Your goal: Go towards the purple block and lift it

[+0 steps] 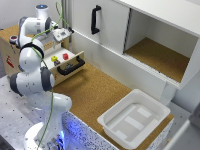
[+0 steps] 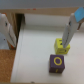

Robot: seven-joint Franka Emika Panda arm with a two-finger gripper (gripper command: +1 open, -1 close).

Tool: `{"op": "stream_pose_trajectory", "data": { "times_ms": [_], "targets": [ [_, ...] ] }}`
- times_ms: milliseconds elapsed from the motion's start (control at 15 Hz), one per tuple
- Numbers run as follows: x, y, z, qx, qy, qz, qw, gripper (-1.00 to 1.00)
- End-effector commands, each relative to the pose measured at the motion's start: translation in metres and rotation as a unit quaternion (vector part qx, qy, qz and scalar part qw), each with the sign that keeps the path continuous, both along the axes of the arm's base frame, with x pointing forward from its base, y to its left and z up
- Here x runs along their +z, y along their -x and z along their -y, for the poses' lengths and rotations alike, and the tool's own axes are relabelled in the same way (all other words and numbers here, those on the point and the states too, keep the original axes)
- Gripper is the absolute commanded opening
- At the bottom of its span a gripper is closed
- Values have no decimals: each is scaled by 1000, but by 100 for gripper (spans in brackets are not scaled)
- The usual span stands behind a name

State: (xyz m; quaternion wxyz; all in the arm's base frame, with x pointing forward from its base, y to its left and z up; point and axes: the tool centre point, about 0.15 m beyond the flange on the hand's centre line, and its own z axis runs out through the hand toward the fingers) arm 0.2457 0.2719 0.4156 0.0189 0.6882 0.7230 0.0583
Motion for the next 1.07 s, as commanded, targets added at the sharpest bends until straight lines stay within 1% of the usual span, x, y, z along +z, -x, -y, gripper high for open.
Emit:
{"op": "stream_pose_trajectory", "data": {
  "times_ms": [0,333,533,733,800,867,1000],
  "targets": [
    [-67,-19,7,26,-33,19,999,100],
    [-87,-41,-8,30,-36,24,999,100],
    [-102,-57,-11,20,-36,6,999,100],
    [-109,-59,-9,19,-27,-13,999,100],
    [-111,-58,-9,26,-21,-19,999,-100],
    [-112,-58,-9,29,-18,-25,999,-100],
    [-111,-59,-10,35,-11,-25,999,-100]
  ]
}}
